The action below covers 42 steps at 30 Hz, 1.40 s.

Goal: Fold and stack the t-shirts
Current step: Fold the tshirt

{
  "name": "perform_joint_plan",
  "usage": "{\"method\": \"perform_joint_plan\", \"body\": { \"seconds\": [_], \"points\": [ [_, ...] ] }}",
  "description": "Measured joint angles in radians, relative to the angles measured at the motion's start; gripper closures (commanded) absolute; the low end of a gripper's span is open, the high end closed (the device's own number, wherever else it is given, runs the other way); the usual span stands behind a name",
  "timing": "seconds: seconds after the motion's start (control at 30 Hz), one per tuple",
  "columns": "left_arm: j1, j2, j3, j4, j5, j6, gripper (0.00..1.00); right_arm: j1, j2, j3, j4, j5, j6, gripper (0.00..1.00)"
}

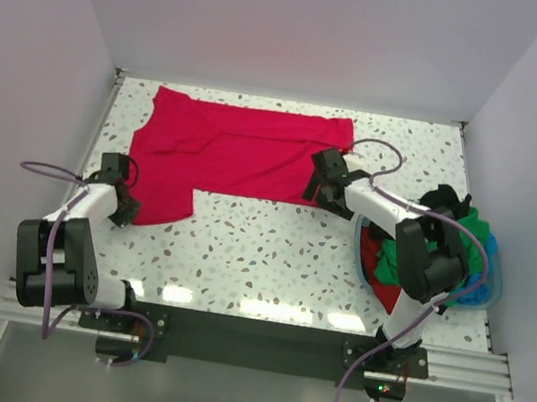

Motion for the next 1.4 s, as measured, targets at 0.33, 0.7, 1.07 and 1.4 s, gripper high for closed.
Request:
{"method": "perform_joint_plan", "body": {
  "seconds": [0.33, 0.7, 1.07, 1.4],
  "points": [
    [0.000, -0.004, 0.000, -0.001, 0.000, 0.003, 1.00, -0.023, 0.006, -0.078, 0.107, 0.051, 0.135, 0.15],
    [0.000, -0.026, 0.001, -0.008, 0.000, 0.004, 1.00, -0.088, 0.005, -0.134, 0.219, 0.049, 0.174, 0.26],
    [0.000, -0.051, 0.018, -0.017, 0.013, 0.011, 1.00, -0.095, 0.016, -0.158, 0.296, 0.034, 0.187, 0.77],
    [0.000, -0.068, 0.068, -0.018, 0.077, 0.023, 1.00, -0.095, 0.003, -0.151, 0.259, 0.033, 0.162, 1.00]
  ]
}}
